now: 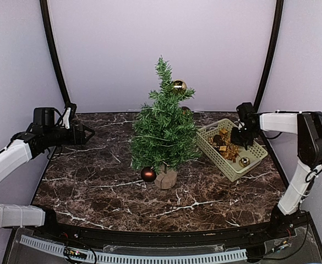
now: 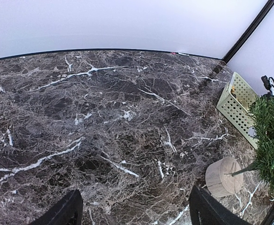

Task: Decorate the small christmas tree
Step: Pick up the words ornament from the bin, then pass from the right arm to the left

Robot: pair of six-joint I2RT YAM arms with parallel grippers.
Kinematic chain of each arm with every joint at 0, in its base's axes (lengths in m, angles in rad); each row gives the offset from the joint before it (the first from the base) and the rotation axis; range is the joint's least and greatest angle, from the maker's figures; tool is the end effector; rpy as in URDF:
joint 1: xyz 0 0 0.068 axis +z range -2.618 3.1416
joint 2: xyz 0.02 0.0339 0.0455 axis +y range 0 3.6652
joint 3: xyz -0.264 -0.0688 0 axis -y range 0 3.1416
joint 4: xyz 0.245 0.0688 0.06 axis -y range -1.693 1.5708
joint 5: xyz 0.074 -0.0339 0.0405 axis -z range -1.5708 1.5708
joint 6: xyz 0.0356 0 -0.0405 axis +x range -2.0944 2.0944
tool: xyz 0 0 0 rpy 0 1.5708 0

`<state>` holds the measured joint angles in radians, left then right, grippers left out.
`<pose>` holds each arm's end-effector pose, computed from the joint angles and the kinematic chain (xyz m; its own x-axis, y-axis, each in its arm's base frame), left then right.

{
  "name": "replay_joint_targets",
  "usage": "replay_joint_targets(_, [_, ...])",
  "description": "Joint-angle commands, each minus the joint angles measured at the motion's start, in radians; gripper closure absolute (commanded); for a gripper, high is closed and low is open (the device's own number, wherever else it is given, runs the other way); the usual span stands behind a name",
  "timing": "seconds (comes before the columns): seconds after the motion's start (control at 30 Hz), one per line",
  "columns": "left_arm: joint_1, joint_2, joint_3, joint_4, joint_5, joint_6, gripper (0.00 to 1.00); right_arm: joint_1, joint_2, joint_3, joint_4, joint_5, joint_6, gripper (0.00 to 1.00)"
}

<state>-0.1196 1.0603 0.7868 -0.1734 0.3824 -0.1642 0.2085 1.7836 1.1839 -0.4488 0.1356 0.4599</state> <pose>0.2363 -0.0418 0.2892 -0.4960 -0.0931 -0.8633 0.3687 0.8776 -0.3065 0.3594 0.0711 0.1881 -0.8216 0.2757 -0.4990 0.2517 0.9608 0.1164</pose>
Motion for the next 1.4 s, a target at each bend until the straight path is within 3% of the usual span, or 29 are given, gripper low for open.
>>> replay_joint_targets(0.0, [0.007,-0.008,0.007,0.01,0.007,0.005,0.19,-0.004,-0.131,-0.043,0.029,0.031,0.053,0.96])
replay_joint_targets(0.07, [0.008,-0.014,0.005,0.013,0.008,0.004,0.19,-0.004,-0.18,-0.059,0.039,0.026,0.071,1.0])
replay_joint_targets(0.3, [0.006,-0.073,-0.026,0.062,0.052,0.003,0.2,-0.006,-0.397,-0.1,0.065,-0.009,0.089,1.0])
replay_joint_targets(0.47, [-0.034,-0.166,-0.047,0.148,0.091,-0.095,0.23,0.017,-0.628,-0.17,0.175,-0.171,0.082,1.0])
replay_joint_targets(0.7, [-0.319,-0.288,0.021,0.214,-0.039,-0.271,0.25,0.132,-0.902,-0.301,0.451,-0.392,0.159,1.0])
replay_joint_targets(0.83, [-0.472,-0.327,0.017,0.293,-0.105,-0.349,0.26,0.288,-0.971,-0.347,0.642,-0.413,0.169,1.0])
replay_joint_targets(1.0, [-0.707,-0.304,0.045,0.367,-0.239,-0.34,0.27,0.479,-0.958,-0.346,0.795,-0.368,0.128,1.0])
replay_joint_targets(1.2, [-0.947,-0.122,0.152,0.477,-0.291,-0.266,0.27,0.657,-0.902,-0.313,0.949,-0.346,0.063,1.0])
replay_joint_targets(1.37, [-1.002,-0.014,0.211,0.6,-0.198,-0.294,0.24,0.779,-0.828,-0.313,1.098,-0.291,0.037,1.0])
